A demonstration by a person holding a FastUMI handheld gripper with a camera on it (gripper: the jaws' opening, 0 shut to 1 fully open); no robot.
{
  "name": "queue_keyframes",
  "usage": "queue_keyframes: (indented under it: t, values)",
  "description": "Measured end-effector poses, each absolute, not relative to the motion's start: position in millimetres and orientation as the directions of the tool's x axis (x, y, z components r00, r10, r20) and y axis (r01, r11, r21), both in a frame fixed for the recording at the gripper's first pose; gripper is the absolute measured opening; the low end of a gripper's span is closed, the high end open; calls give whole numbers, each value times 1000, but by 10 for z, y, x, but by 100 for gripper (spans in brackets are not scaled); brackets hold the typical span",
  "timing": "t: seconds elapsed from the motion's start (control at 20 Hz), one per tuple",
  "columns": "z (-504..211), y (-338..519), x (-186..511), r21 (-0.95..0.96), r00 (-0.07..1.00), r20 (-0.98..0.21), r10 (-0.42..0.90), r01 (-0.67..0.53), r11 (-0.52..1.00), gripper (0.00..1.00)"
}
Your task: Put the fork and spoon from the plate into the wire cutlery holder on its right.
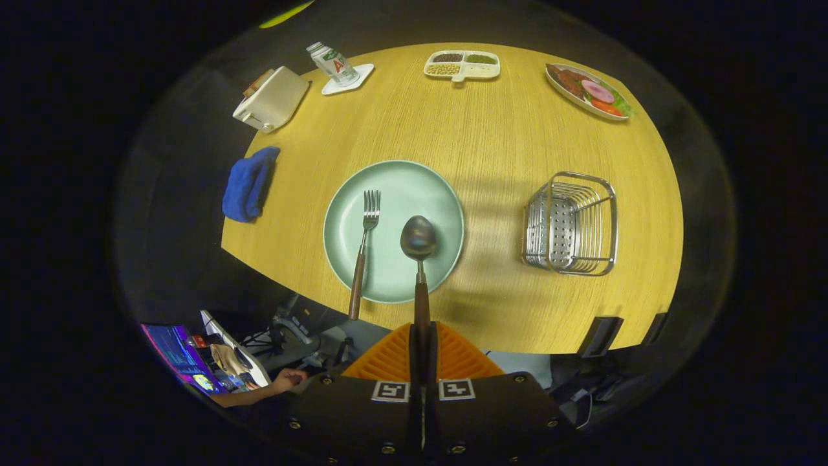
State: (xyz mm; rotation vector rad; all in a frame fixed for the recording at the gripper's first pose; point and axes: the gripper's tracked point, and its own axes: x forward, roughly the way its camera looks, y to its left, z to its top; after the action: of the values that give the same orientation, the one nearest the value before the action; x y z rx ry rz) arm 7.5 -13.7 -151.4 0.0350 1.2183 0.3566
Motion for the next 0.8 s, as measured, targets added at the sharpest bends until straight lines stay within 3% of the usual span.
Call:
queue_keyframes:
  t: [0.5, 0.8]
  values:
    - [-829, -1074, 75, 125, 363, -912, 192, -199, 972, 2]
    - [-872, -1409, 133, 94, 324, -935, 145, -166, 982, 2]
